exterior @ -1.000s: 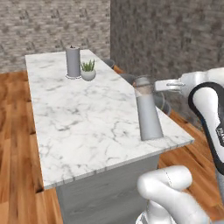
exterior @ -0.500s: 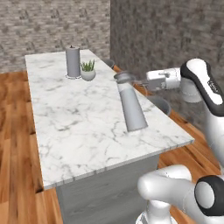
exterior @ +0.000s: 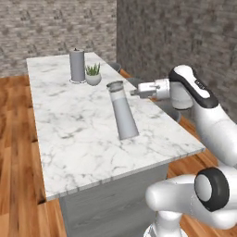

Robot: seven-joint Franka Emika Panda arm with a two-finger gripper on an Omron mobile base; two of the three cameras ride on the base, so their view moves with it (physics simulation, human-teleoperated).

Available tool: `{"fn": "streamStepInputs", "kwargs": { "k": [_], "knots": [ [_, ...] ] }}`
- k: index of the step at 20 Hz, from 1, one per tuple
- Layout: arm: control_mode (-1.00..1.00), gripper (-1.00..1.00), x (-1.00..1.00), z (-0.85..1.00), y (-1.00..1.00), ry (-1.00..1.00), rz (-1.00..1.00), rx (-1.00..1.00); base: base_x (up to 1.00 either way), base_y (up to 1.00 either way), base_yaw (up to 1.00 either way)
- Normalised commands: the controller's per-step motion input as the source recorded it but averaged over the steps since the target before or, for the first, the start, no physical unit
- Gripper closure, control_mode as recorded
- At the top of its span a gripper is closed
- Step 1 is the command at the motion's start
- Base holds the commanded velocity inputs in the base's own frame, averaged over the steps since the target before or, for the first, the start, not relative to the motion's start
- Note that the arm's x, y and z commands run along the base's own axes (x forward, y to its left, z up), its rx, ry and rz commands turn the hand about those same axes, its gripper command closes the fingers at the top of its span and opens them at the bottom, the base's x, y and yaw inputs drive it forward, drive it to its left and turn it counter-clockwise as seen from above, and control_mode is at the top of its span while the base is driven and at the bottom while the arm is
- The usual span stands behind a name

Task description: Place the pitcher and cup on the dining counter for serving.

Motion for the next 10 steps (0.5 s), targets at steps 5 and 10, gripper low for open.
{"fn": "streamStepInputs", "kwargs": {
  "k": [5,10],
  "knots": [
    [-1.00,1.00,0.72,-0.43,0.17,-0.09,-0.03,-0.12,0.00,0.00,0.00],
    [-1.00,1.00,0.65,-0.61,0.03,-0.15,-0.07,-0.09,0.00,0.00,0.00]
  ]
}}
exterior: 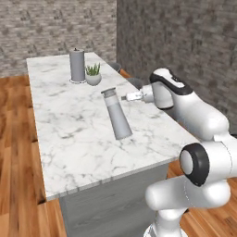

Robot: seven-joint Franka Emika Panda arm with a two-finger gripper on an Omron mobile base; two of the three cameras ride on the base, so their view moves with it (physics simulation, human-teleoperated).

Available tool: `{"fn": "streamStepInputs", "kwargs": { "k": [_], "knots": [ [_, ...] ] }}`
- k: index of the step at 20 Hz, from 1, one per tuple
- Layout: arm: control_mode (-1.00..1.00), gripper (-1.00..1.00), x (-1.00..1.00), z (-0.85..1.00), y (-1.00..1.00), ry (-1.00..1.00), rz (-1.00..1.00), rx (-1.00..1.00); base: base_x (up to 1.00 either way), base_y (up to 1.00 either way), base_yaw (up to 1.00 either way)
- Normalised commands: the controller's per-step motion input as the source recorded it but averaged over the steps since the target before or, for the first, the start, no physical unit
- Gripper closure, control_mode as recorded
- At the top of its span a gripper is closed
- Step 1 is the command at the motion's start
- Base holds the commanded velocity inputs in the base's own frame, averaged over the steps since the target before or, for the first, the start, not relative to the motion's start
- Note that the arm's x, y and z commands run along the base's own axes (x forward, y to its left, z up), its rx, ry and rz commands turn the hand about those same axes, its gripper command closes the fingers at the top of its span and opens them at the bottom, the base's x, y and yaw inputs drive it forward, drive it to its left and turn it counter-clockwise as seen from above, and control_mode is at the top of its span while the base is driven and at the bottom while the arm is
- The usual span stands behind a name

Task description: Place the pitcher and cup on the dining counter for serving.

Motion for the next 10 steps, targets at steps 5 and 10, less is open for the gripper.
{"fn": "streamStepInputs", "kwargs": {
  "k": [5,10],
  "knots": [
    [-1.00,1.00,0.37,-0.67,0.00,-0.14,-0.05,0.00,0.00,0.00,0.00],
    [-1.00,1.00,0.01,-0.69,0.00,-0.15,-0.01,0.00,0.00,0.00,0.00]
  ]
}}
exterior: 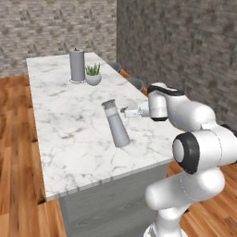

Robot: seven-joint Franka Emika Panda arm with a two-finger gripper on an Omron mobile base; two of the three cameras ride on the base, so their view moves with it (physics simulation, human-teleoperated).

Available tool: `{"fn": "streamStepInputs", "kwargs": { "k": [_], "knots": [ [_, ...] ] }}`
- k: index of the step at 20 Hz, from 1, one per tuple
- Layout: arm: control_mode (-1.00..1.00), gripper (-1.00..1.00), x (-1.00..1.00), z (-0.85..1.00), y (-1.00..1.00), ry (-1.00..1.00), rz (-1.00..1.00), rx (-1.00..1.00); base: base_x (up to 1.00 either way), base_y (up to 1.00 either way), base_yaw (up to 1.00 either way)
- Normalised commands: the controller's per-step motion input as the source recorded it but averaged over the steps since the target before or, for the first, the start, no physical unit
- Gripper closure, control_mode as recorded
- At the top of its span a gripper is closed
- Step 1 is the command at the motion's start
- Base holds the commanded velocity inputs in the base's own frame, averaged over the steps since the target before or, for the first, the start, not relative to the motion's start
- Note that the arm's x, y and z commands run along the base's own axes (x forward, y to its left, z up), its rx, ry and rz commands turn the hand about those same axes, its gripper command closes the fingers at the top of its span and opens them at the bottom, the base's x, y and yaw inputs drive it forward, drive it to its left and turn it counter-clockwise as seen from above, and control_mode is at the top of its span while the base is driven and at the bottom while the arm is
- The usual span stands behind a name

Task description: Place the pitcher and cup on the dining counter for serving.

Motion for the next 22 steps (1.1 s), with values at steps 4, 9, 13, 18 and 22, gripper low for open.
{"fn": "streamStepInputs", "kwargs": {
  "k": [4,9,13,18,22],
  "knots": [
    [-1.00,1.00,0.00,-0.50,0.00,-0.10,0.00,0.00,0.00,0.00,0.00],
    [-1.00,1.00,0.00,-0.29,0.00,-0.14,0.00,0.00,0.00,0.00,0.00],
    [-1.00,1.00,0.21,-0.02,0.00,-0.17,-0.02,0.00,0.00,0.00,0.00],
    [-1.00,1.00,0.63,0.00,0.00,-0.07,-0.03,0.00,0.00,0.00,0.00],
    [-1.00,1.00,0.86,0.00,0.00,-0.06,0.00,0.01,0.00,0.00,0.00]
  ]
}}
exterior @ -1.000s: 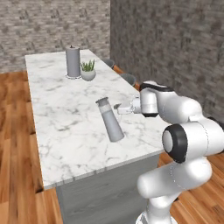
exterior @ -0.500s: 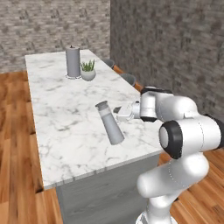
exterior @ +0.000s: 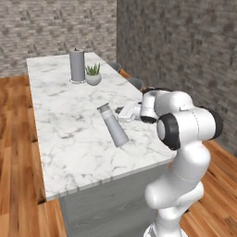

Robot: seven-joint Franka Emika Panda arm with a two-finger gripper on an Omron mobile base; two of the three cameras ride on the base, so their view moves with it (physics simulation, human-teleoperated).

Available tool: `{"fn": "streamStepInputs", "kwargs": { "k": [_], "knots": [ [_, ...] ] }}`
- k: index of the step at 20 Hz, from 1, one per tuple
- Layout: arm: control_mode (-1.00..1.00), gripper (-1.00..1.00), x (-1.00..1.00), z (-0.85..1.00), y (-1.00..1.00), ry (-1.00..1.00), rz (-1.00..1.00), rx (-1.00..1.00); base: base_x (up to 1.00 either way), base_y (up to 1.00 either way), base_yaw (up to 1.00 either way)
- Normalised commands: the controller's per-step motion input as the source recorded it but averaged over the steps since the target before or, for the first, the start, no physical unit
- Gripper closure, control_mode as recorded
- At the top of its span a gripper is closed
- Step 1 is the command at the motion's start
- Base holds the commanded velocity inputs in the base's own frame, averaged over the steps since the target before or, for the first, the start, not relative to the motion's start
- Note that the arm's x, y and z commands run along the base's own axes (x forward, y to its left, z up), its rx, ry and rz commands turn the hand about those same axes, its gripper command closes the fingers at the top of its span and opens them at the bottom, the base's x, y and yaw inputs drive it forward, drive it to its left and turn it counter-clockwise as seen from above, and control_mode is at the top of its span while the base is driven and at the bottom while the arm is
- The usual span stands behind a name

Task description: Place the pitcher and cup on the dining counter for serving.

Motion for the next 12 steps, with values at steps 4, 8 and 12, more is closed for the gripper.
{"fn": "streamStepInputs", "kwargs": {
  "k": [4,8,12],
  "knots": [
    [-1.00,1.00,0.76,0.01,0.00,-0.05,0.00,0.08,0.00,0.00,0.00],
    [-1.00,1.00,0.35,0.07,0.00,-0.04,0.05,0.14,0.00,0.00,0.00],
    [-1.00,1.00,0.01,0.00,-0.34,-0.04,0.12,0.16,0.00,0.00,0.00]
  ]
}}
